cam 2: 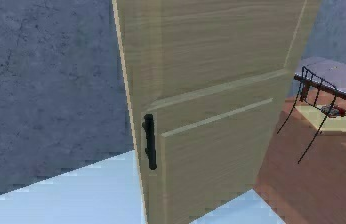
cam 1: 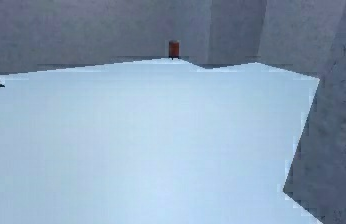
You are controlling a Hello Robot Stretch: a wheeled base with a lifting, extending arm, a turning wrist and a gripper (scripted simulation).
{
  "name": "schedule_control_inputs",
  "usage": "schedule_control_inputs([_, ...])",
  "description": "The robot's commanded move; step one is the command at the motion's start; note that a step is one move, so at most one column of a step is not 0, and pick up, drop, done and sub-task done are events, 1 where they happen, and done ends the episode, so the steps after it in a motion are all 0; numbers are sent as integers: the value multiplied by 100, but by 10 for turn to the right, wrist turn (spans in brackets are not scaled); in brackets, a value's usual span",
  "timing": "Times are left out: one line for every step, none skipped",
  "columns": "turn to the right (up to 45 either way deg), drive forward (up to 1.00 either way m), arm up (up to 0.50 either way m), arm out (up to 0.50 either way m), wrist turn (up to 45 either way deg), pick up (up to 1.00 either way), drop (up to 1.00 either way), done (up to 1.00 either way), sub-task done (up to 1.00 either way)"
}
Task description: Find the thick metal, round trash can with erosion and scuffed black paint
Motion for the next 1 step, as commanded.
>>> schedule_control_inputs([120, 0, 0, 0, 0, 0, 0, 0, 0])
